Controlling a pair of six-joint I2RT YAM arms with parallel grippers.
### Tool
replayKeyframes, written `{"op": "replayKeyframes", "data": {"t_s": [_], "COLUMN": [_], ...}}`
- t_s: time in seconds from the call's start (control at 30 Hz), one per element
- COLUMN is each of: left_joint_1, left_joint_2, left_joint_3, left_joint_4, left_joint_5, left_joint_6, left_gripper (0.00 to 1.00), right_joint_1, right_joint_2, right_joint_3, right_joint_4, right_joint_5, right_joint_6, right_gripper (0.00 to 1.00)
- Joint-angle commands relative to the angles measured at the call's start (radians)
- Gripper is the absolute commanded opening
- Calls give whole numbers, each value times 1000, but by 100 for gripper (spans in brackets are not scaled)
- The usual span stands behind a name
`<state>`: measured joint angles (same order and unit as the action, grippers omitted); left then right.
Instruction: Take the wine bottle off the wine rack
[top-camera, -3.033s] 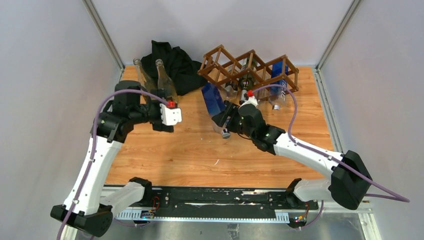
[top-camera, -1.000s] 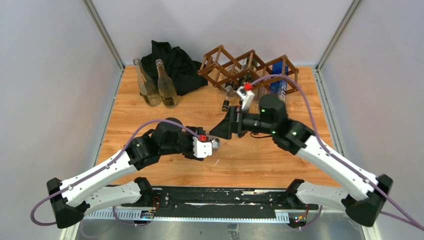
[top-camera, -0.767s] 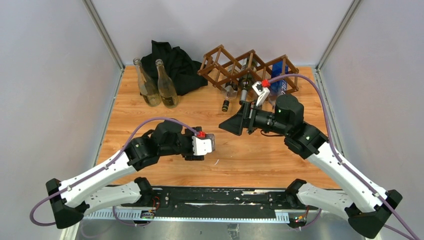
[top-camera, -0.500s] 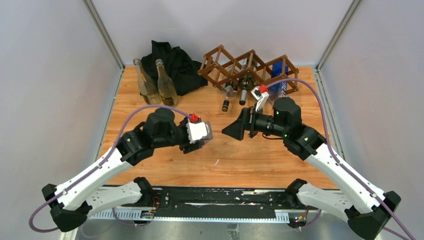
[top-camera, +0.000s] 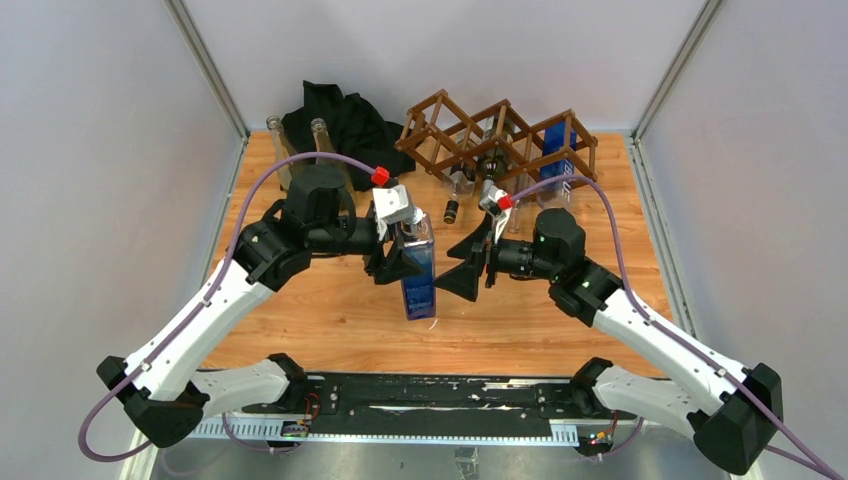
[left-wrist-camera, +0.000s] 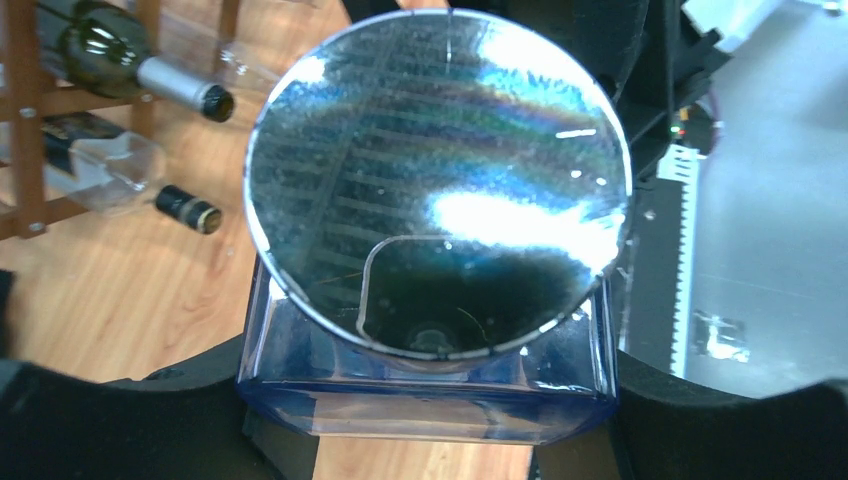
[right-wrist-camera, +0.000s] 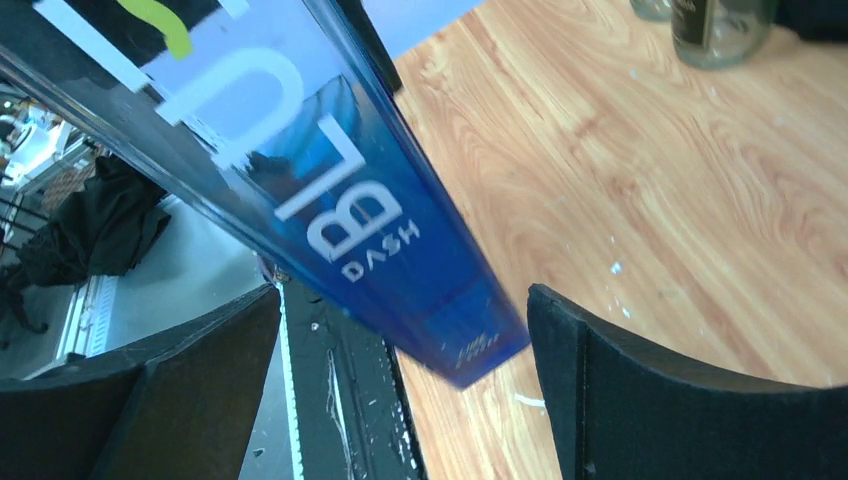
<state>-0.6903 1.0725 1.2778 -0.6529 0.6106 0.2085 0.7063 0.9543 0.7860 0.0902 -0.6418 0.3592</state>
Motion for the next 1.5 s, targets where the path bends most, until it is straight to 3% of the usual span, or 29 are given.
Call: {"op": "replayKeyframes", "data": {"t_s": [0.0,0.13,0.4,0.47,0.53,0.6,0.7,0.73,0.8,0.93,1.1,1.2,1.3,1.33,1.4,1.43,1.47], "left_joint_1": [6,6,6,6,7,8,12,12,14,14,14,18,22,25,34,39,49], "left_joint_2": [-8,3,10,9,9,3,-10,-14,-21,-13,-2,6,14,17,21,22,23], "left_joint_3": [105,138,156,155,161,166,168,167,167,162,152,161,170,174,182,186,186], "left_joint_4": [76,68,71,61,45,37,32,32,32,32,36,44,70,75,71,69,67], "left_joint_5": [151,185,243,243,229,210,192,187,190,222,234,251,252,240,188,148,102], "left_joint_6": [-85,-121,-154,-143,-127,-120,-119,-119,-117,-134,-142,-156,-180,-173,-139,-115,-91], "left_gripper": [0,0,0,0,1,15,55,69,77,81,79,72,48,34,11,1,0], "right_joint_1": [33,69,159,177,180,180,180,180,181,184,195,196,197,196,197,197,198], "right_joint_2": [34,79,148,160,167,161,143,136,126,120,120,113,106,106,103,101,99], "right_joint_3": [31,40,66,81,96,98,88,85,79,84,86,77,64,62,59,59,60], "right_joint_4": [155,210,272,254,226,197,167,161,158,154,157,167,185,186,178,167,144], "right_joint_5": [-90,-174,-200,-183,-140,-81,-7,8,18,13,16,26,50,80,148,187,225], "right_joint_6": [-79,-70,-92,-114,-139,-166,-202,-211,-223,-232,-231,-229,-224,-216,-207,-202,-197], "right_gripper": [96,96,97,90,66,33,2,0,0,0,0,0,2,14,56,69,80]}}
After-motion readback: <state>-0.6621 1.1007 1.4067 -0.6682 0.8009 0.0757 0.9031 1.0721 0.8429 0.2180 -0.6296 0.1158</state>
